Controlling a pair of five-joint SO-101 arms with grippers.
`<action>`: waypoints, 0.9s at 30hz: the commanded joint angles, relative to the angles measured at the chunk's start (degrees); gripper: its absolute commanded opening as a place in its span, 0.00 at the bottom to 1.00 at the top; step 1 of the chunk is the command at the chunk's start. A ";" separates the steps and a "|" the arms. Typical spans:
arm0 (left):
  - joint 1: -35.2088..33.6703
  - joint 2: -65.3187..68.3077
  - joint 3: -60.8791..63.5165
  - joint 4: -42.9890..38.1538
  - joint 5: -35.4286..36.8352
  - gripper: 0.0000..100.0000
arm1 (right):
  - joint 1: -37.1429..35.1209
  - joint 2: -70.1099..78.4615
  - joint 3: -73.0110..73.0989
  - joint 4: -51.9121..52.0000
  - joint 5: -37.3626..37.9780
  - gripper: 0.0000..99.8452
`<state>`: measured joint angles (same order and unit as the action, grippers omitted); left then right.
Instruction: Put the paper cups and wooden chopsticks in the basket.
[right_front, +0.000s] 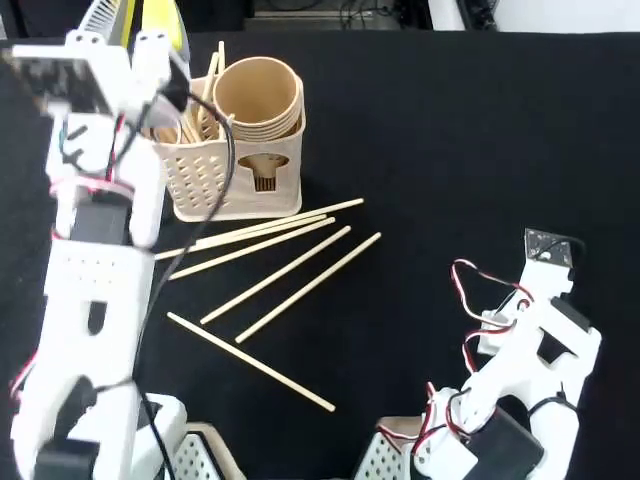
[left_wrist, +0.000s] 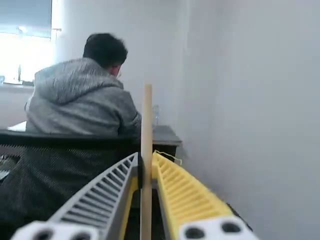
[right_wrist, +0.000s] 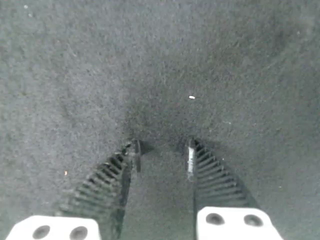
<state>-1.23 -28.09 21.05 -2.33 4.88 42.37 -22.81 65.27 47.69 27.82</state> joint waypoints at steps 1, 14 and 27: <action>-3.56 5.63 -4.00 -1.05 2.99 0.03 | -1.67 -0.04 0.31 -0.79 -0.26 0.15; -2.68 7.47 5.76 0.09 5.19 0.06 | -1.67 -0.04 0.31 -0.88 -0.18 0.15; -0.13 7.38 -16.13 51.69 -3.96 0.17 | -1.67 -0.04 0.31 -0.88 -0.18 0.15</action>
<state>-3.25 -20.09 12.79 39.43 7.25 42.37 -22.81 65.27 47.60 27.82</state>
